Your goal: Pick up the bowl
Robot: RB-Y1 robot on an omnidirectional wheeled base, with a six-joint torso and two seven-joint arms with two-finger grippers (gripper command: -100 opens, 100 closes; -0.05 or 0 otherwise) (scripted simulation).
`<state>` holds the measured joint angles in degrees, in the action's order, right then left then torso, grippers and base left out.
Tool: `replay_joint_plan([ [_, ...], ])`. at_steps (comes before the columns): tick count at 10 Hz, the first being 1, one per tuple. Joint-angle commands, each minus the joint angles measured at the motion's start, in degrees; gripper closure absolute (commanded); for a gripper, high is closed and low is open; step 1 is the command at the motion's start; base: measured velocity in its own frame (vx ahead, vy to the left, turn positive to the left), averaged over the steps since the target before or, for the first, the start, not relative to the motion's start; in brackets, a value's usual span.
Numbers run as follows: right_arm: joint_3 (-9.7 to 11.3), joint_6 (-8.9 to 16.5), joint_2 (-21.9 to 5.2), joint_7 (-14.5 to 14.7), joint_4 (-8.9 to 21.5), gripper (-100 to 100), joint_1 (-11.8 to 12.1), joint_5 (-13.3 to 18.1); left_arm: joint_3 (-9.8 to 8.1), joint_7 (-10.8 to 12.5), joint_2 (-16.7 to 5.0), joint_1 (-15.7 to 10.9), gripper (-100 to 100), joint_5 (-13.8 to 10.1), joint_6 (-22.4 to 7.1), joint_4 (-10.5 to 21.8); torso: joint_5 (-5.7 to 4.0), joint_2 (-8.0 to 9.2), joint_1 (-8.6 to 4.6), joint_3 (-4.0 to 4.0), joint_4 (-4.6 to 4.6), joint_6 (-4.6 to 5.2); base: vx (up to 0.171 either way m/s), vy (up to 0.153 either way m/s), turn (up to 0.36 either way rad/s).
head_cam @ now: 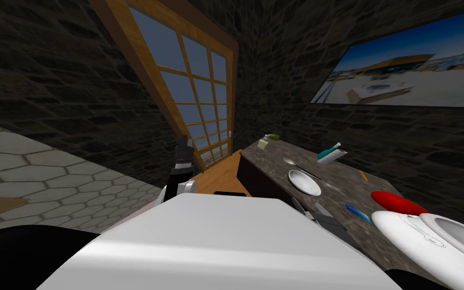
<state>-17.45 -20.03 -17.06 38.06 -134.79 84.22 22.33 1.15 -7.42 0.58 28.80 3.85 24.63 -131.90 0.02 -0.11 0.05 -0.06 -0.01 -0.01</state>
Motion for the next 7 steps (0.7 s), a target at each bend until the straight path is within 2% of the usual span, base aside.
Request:
replay_joint_plan([
  [1,-0.6,0.2,-0.4,0.8,0.5,-100,2.6,0.3,0.00,0.0,0.0,0.0,0,0.0,0.0,0.0,0.00,0.00,0.00,0.00,0.00,0.00,0.051,0.016,0.116],
  [2,-1.5,0.8,-1.2,2.1,1.2,-100,4.0,1.1,0.00,0.0,0.0,0.0,0,0.0,0.0,0.0,-0.01,0.00,-0.01,0.00,0.00,0.03,0.051,0.023,0.246],
  [3,-1.5,0.8,-1.2,2.1,1.2,-100,5.8,1.1,0.00,0.0,0.0,0.0,0,0.0,0.0,0.0,0.00,-0.02,0.01,-0.01,-0.01,-0.01,0.046,0.008,0.128],
  [6,-2.9,2.0,-3.0,4.5,2.7,-100,11.1,2.3,-0.01,0.0,0.0,0.0,0,0.0,0.0,0.0,-0.02,0.00,-0.06,0.00,0.00,0.03,0.051,0.004,0.191],
  [7,-2.9,2.0,-3.0,4.5,2.7,-100,12.0,2.3,0.00,0.0,0.0,0.0,0,0.0,0.0,0.0,-0.02,-0.03,-0.06,-0.02,-0.01,0.00,0.048,-0.004,0.126],
])
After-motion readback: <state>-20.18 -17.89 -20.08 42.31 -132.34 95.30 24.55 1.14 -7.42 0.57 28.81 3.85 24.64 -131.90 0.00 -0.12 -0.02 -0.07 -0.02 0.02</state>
